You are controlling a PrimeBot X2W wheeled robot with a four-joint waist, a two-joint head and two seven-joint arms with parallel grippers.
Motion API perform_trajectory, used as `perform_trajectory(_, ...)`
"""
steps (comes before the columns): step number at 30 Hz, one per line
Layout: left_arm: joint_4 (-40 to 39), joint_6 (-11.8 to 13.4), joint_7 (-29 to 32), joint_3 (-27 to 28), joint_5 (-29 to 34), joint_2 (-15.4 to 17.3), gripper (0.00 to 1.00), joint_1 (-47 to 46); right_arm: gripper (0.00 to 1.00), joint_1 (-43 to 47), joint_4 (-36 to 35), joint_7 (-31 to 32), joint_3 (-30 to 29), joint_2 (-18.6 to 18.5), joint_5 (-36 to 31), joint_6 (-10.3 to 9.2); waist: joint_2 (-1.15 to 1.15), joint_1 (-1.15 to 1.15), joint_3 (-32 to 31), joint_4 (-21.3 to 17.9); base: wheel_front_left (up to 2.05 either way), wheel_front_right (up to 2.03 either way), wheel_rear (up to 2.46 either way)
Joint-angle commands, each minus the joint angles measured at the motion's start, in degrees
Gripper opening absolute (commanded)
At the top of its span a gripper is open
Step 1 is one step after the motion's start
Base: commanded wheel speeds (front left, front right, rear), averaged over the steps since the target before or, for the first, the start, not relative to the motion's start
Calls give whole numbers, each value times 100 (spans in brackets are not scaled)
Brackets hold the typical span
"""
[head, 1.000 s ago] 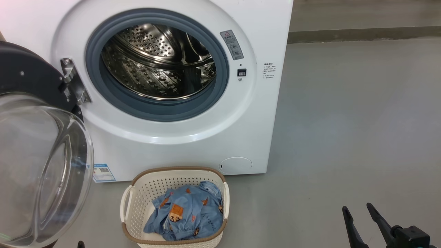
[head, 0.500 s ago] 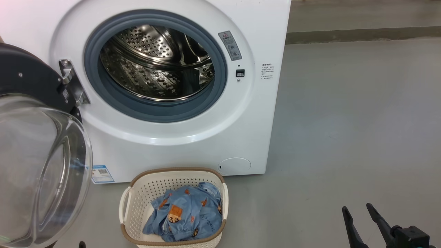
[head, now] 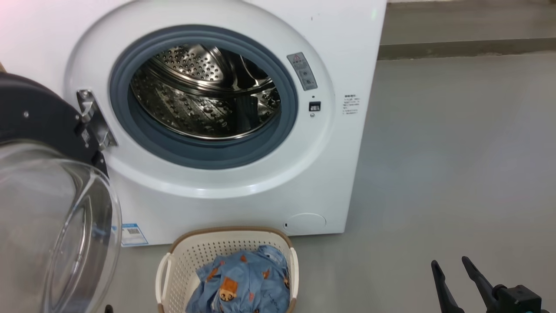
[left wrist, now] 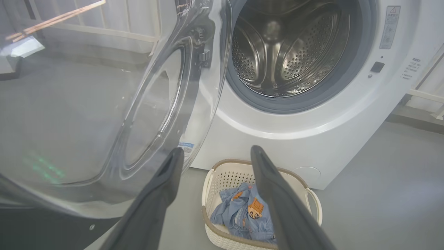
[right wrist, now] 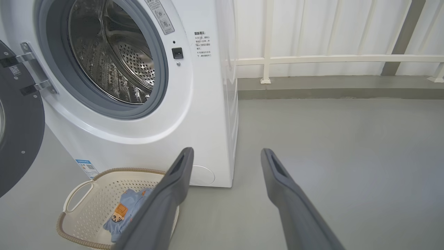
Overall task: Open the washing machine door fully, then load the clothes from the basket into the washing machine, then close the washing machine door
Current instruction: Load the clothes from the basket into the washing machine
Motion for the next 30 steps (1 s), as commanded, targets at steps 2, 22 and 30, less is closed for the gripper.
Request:
perform_trajectory(2, -145, -28, -78, 111, -27, 56, 100, -213, 100, -240, -154, -69, 133, -54, -2, 9, 0, 0, 5, 1, 127, -159, 32)
perform_trajectory(22, -253, -110, -78, -89, -232, 87, 100, -166, 100, -251, -156, -69, 118, -61, -9, 9, 0, 0, 73, 46, 32, -33, 0)
perform_trajectory(30, -273, -129, -78, -120, -269, 119, 100, -177, 100, -269, -135, -69, 114, -31, -12, 9, 0, 0, 93, 42, 0, 0, 0)
